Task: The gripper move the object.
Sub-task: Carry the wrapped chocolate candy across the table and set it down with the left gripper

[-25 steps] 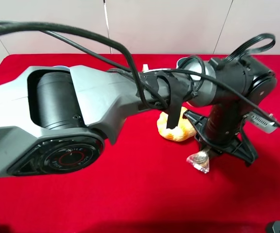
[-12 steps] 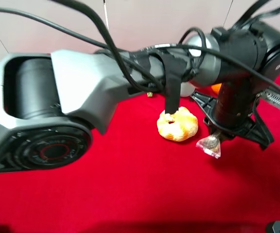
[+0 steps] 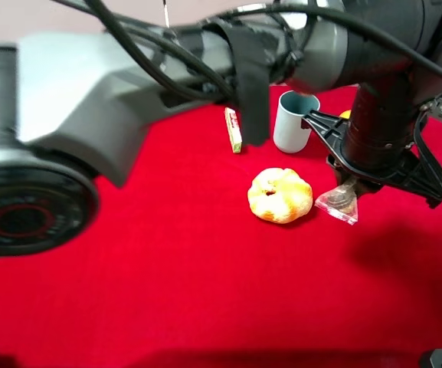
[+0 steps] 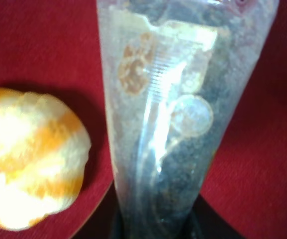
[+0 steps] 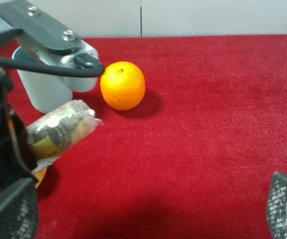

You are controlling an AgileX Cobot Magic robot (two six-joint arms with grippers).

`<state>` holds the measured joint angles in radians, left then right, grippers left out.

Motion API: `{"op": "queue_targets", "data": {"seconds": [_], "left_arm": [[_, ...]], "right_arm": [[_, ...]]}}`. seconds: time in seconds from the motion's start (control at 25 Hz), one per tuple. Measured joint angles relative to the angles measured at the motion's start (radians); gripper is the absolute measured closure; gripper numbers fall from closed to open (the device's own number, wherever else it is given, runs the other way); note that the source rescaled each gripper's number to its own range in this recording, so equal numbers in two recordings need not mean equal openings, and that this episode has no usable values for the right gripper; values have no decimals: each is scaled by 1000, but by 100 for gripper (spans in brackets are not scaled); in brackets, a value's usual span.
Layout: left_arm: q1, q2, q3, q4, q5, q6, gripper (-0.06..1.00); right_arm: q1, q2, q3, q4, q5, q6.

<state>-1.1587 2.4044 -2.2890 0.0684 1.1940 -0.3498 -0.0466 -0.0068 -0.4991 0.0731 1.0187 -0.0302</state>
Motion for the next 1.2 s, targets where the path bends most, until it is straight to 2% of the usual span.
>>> {"op": "queue_targets", "data": {"seconds": [0.44,1.2], "left_arm": [[48,-177,253,8,-1,-22,94],[145,-348,459,42,-2,-60,94]], "right_arm": [[0,0,0,0,0,0],[0,0,0,0,0,0]]}}
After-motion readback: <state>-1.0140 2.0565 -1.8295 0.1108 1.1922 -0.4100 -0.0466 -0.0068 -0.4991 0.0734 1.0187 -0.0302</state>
